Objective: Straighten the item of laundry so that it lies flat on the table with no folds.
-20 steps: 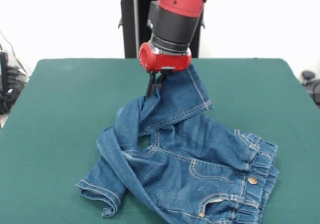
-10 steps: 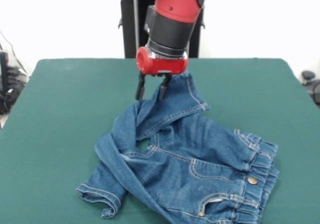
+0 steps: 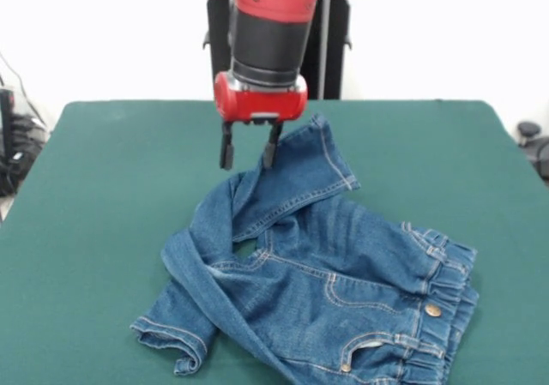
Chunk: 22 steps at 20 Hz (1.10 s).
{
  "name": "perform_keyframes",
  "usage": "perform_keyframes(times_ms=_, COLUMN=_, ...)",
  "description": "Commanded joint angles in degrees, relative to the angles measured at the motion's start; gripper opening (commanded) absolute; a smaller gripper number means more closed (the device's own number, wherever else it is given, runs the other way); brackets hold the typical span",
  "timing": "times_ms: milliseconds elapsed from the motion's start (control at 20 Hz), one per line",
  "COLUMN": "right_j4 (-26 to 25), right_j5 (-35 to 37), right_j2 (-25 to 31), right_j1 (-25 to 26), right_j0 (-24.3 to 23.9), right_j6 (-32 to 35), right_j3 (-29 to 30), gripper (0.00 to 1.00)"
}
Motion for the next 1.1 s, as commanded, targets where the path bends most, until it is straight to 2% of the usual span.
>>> perform_keyframes(times_ms=50, right_j4=5.1, right_j5=2.6, right_j2=11.0, right_j1=-6.3, right_j0=-1.4, right_j6=2.8, right_j3=5.7, gripper=1.00)
perform_keyframes(times_ms=300, right_j4=6.0, right_j5=-1.1, right_j2=13.9, right_j1=-5.7, right_j0=-3.8, right_j6=3.9, right_j3=5.8, gripper=1.00)
perform_keyframes(times_ms=650, right_j4=4.9, right_j5=-4.8, right_j2=13.6, right_j1=-3.2, right_j0=-3.6, right_j6=5.3, right_j3=4.0, gripper=1.00)
perform_keyframes(times_ms=900, right_j4=2.9, right_j5=-7.1, right_j2=10.8, right_j1=0.9, right_j0=-1.8, right_j6=6.0, right_j3=1.2, gripper=1.00)
perform_keyframes(times_ms=1100, right_j4=1.8, right_j5=-3.3, right_j2=7.2, right_j1=2.3, right_j0=1.1, right_j6=5.4, right_j3=-1.3, gripper=1.00)
